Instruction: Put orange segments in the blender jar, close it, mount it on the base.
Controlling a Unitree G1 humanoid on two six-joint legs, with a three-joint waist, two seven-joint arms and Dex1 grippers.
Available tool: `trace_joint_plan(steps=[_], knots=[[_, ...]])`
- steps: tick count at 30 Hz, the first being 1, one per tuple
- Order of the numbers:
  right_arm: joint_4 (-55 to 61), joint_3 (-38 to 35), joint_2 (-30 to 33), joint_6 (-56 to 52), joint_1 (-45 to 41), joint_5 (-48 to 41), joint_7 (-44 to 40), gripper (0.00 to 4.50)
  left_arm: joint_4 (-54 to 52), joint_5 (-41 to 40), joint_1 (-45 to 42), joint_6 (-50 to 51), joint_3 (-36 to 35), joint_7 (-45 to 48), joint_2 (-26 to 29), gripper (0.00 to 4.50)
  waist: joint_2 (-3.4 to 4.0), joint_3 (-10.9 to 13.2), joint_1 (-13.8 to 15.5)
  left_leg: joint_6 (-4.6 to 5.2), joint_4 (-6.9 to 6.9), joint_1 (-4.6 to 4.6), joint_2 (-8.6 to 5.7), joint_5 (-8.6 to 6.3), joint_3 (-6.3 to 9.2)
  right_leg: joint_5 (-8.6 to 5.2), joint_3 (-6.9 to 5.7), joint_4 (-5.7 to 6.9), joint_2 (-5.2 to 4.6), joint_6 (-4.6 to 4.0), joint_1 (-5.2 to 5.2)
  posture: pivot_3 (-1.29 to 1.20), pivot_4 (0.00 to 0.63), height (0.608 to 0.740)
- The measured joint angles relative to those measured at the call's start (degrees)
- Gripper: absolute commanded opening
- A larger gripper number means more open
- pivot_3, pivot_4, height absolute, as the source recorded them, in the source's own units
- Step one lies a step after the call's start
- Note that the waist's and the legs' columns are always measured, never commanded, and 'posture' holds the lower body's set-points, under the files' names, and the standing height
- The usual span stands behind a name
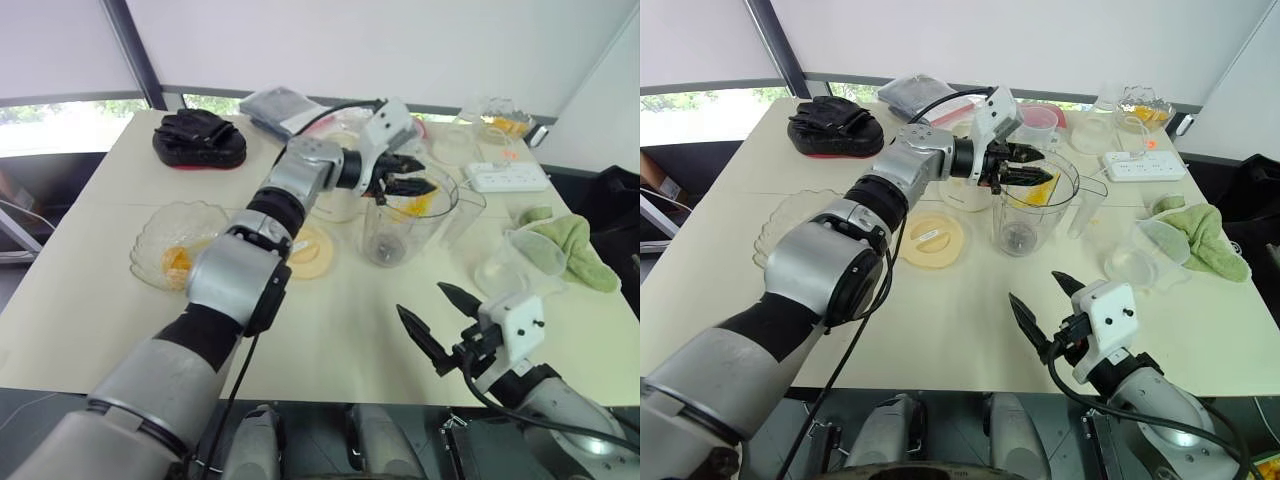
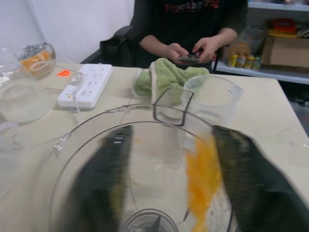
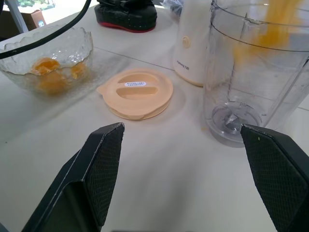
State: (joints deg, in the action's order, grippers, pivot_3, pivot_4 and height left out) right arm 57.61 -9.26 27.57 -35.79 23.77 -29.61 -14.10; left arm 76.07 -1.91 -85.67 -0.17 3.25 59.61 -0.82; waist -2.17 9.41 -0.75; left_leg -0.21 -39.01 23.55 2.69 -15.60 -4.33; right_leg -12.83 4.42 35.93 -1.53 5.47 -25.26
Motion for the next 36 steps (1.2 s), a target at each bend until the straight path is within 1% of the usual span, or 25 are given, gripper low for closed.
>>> trace_joint_plan(steps=[1, 8, 14, 16, 19, 21, 23, 25, 27, 28, 31, 33, 35, 36], knots=[[0.0, -0.02, 0.01, -0.02, -0.13, 0.01, 0.02, 3.99, 0.12, 0.17, 0.0, -0.28, -0.05, -0.47, -0.03, 4.44, 0.0, 0.0, 0.01, 0.0, 0.0, 0.0, 0.0, 0.0, 0.0, 0.0, 0.0, 0.0, 0.0, 0.0, 0.0, 0.0, 0.15, 0.74], [0.0, 0.0, 0.22, -0.21, -1.4, 0.02, -0.35, 3.99, 0.31, 0.14, -0.04, -0.66, -2.51, -3.71, 0.4, 4.44, 0.0, 0.0, -0.08, 0.01, 0.0, 0.01, 0.0, -0.01, 0.0, 0.0, 0.0, -0.02, 0.0, 0.0, 0.0, 0.0, 0.15, 0.74], [-0.8, -0.44, 0.71, -0.23, -2.74, 0.15, -1.5, 3.99, 0.27, -0.18, -0.04, -0.81, -4.98, -0.87, 3.67, 4.44, 0.0, 0.01, -0.04, 0.01, 0.0, 0.01, 0.01, -0.01, -0.01, 0.0, -0.01, -0.02, 0.0, 0.0, 0.0, 0.0, 0.15, 0.74], [-2.45, -0.89, 0.81, 0.13, -4.05, 1.6, -1.27, 3.99, -0.55, -1.29, -0.02, -0.79, -6.23, 2.98, 6.15, 4.44, 0.0, 0.02, -0.18, 0.01, 0.0, 0.01, 0.01, -0.01, -0.03, 0.0, 0.0, -0.02, -0.01, -0.01, 0.0, 0.0, 0.15, 0.74], [-7.41, -1.63, 0.89, 1.91, -5.3, 7.12, 0.91, 3.99, -4.74, -1.92, 1.3, -1.43, -6.23, 10.28, 11.37, 4.44, 0.04, 0.0, -0.46, 0.01, 0.05, -0.02, 0.02, -0.01, -0.05, 0.01, 0.0, -0.01, 0.0, -0.02, -0.01, 0.0, 0.15, 0.74], [-11.45, -2.79, 0.19, 3.6, -5.3, 9.92, 1.86, 3.99, -8.37, -1.77, 4.69, -3.64, -5.79, 13.01, 15.41, 4.44, 0.1, -0.03, -0.29, 0.01, 0.1, -0.06, 0.03, -0.01, -0.03, 0.01, -0.01, 0.03, 0.0, -0.02, -0.01, 0.0, 0.15, 0.74], [-12.97, -3.04, -0.74, 4.92, -5.61, 10.75, 2.1, 3.99, -10.84, -1.21, 8.54, -4.72, -4.57, 15.01, 17.25, 4.44, 0.11, -0.04, -0.11, 0.01, 0.12, -0.07, 0.03, -0.01, -0.01, 0.0, -0.02, 0.08, 0.02, -0.02, -0.01, 0.0, 0.15, 0.74], [-15.21, -3.28, -3.1, 6.95, -8.41, 11.11, 2.73, 3.99, -18.3, -1.25, 16.96, -4.13, -2.78, 19.71, 20.26, 4.44, 0.16, -0.04, -0.43, 0.01, 0.1, -0.08, 0.05, 0.0, -0.07, 0.01, 0.02, 0.11, 0.01, -0.02, -0.02, 0.0, 0.15, 0.74], [-18.28, -4.19, -4.36, 8.69, -10.95, 11.63, 3.5, 3.99, -26.99, -1.91, 25.3, -0.71, -1.64, 22.5, 22.56, 4.44, 0.17, -0.03, -0.71, 0.01, 0.09, -0.07, 0.08, 0.0, -0.1, 0.01, 0.05, 0.11, -0.01, -0.02, -0.02, 0.0, 0.15, 0.74], [-19.96, -4.75, -4.45, 9.23, -11.82, 12.14, 3.78, 3.99, -30.92, -2.41, 29.05, 1.47, -1.27, 23.21, 23.38, 4.44, 0.16, 0.01, -0.6, 0.01, 0.06, -0.04, 0.08, 0.0, -0.09, 0.01, 0.04, 0.12, -0.02, -0.02, -0.04, 0.0, 0.15, 0.74], [-25.46, -5.14, -5.79, 11.48, -16.54, 13.6, 4.65, 3.99, -47.04, -4.62, 39.07, 8.38, -0.42, 23.49, 26.07, 4.44, 0.16, 0.02, -0.01, 0.0, 0.03, -0.01, 0.07, 0.0, -0.04, 0.01, 0.03, 0.14, -0.04, -0.01, -0.03, 0.0, 0.15, 0.74], [-27.51, -4.92, -6.14, 12.62, -18.8, 13.97, 4.72, 3.99, -53.93, -6.19, 42.05, 11.86, -0.16, 22.64, 26.75, 4.44, 0.16, 0.02, 0.31, 0.0, -0.03, -0.01, 0.05, 0.01, -0.04, 0.01, 0.02, 0.13, -0.04, -0.01, 0.0, 0.0, 0.15, 0.74], [-30.6, -4.83, -6.19, 13.86, -21.33, 15.0, 4.7, 3.99, -61.7, -7.81, 45.07, 15.88, 0.04, 20.99, 27.41, 4.44, 0.18, 0.01, 0.01, 0.0, -0.06, -0.05, 0.04, 0.01, -0.07, 0.01, 0.05, 0.12, -0.05, -0.01, 0.07, 0.0, 0.15, 0.74], [-32.1, -4.87, -6.2, 14.28, -22.32, 15.28, 4.71, 3.99, -63.55, -8.37, 45.75, 17.15, 0.18, 20.18, 27.4, 4.44, 0.18, 0.01, -0.05, 0.0, -0.07, -0.06, 0.03, 0.01, -0.07, 0.01, 0.06, 0.12, -0.06, -0.01, 0.07, 0.0, 0.15, 0.74]])
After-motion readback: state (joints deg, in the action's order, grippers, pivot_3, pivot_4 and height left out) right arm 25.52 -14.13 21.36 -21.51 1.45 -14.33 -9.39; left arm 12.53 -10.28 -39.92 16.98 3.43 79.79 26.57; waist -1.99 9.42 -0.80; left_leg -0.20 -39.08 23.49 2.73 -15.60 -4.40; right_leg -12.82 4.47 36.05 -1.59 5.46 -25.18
